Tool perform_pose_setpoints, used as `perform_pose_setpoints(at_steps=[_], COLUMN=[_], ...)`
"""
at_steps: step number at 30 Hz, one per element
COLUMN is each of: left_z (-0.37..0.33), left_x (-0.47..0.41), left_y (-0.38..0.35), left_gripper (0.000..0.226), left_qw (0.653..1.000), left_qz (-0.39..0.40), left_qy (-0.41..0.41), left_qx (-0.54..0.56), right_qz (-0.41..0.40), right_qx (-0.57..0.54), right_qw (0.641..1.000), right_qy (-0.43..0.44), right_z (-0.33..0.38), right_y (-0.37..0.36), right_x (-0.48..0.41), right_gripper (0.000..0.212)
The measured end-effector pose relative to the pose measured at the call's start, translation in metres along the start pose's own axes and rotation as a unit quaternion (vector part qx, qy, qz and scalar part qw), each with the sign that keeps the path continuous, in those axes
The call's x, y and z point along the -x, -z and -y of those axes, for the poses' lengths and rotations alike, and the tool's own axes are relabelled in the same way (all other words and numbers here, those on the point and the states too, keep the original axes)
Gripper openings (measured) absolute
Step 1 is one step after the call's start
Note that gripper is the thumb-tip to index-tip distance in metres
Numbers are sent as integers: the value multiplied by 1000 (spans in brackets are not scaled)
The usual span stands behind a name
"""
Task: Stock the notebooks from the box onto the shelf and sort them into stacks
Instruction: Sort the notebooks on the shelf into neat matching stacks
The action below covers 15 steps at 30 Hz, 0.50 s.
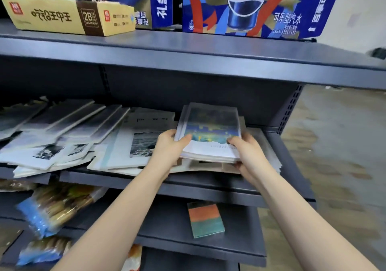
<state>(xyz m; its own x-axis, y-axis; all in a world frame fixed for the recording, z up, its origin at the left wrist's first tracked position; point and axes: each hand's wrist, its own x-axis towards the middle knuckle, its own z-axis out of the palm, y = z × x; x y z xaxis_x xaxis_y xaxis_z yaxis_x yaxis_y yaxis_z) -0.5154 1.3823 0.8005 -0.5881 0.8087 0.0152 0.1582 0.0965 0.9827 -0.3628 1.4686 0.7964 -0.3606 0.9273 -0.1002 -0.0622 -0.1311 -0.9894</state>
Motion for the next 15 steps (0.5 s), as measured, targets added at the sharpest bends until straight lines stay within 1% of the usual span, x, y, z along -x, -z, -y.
perform_pose_setpoints(at_steps=[2, 3, 5, 6, 7, 9, 13, 15], left_z=[0, 1, 3, 3, 5, 8, 17, 23], left_x=[-9, -12, -18, -21, -24, -29, -37, -40], left_y=[-6, -9, -14, -17, -20, -26, -33, -35], left_gripper=[10, 9, 7, 7, 8, 14, 42, 48], left_qw=[1000, 999, 998, 997, 997, 996, 992, 991], left_qz=[-19, -25, -34, -38, -40, -41, -41, -35], left_qy=[-11, -16, -23, -23, -21, -11, 18, 24], left_qx=[-21, -27, -46, -56, -64, -81, -116, -128], right_qz=[4, 6, 7, 7, 5, -1, 11, 11], right_qx=[20, 45, 100, 113, 123, 143, 187, 203], right_qw=[1000, 999, 995, 994, 992, 990, 982, 979], right_qy=[11, 13, 8, 7, 9, 15, 19, 11], right_z=[-1, -2, -6, -7, -9, -12, -18, -22], right_y=[4, 5, 8, 10, 12, 15, 20, 21], right_x=[-15, -20, -28, -32, -37, -45, -54, -57], right_gripper=[19, 20, 32, 32, 25, 16, 19, 18])
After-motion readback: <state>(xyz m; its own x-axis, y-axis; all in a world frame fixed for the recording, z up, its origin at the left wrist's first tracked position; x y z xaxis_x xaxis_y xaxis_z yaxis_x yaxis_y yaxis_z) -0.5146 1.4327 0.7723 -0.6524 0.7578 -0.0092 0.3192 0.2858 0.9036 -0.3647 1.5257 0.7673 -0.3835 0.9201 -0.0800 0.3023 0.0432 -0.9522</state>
